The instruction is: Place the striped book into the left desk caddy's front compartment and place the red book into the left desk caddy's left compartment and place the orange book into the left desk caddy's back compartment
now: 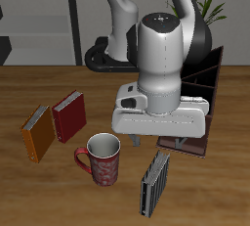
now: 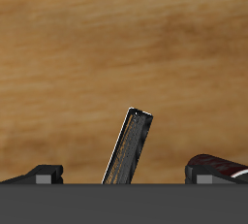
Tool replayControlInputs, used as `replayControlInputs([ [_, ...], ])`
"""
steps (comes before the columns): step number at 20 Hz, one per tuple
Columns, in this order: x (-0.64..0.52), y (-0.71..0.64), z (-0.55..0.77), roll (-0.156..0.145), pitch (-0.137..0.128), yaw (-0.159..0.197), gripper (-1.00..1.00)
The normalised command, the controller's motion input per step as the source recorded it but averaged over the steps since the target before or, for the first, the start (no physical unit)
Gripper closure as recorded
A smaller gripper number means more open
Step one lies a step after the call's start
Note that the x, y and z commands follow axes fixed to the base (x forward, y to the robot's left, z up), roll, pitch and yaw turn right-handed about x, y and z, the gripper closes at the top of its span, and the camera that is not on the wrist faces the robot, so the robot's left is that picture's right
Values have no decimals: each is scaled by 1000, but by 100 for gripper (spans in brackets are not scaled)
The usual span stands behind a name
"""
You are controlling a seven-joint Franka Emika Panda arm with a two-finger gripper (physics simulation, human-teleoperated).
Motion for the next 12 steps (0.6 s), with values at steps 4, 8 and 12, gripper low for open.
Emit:
replayControlInputs([
  [4, 74, -10, -243, -15, 18, -47, -100],
  [8, 51, -6, -272, -14, 23, -18, -100],
  [12, 69, -23, -321, 0, 23, -17, -100],
])
